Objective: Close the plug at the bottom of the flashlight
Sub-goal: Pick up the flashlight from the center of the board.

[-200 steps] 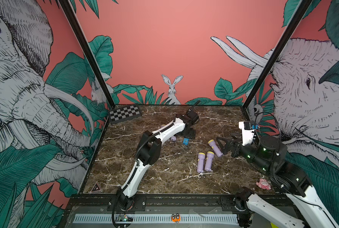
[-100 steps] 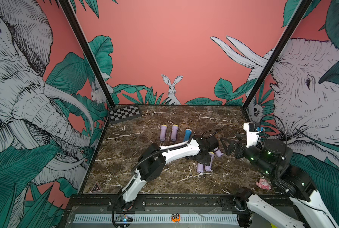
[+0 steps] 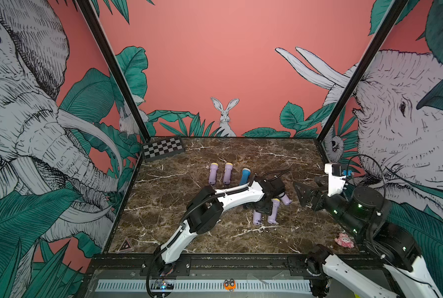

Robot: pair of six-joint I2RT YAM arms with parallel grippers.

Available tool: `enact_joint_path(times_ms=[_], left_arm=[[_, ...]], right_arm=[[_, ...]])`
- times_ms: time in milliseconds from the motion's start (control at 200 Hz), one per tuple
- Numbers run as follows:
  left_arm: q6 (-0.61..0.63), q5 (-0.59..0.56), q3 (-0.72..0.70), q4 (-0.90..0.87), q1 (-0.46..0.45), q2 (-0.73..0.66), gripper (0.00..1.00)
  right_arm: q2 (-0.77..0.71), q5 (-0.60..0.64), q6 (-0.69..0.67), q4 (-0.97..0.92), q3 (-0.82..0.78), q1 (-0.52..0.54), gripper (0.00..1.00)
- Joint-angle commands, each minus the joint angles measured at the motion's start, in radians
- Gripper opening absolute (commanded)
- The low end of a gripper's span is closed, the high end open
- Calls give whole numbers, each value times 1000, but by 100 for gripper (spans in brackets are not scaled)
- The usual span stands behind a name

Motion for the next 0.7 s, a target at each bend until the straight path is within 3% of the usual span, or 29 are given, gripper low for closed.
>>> enact_joint_path(times_ms=[0,695], left_arm=[[-19,-1,-37,5,9,-13,80],[-11,52,7,38,10,69,61]], right_arm=[[-1,16,-10,17,-2,-4,99],[10,-7,3,37,-18,-4,99]])
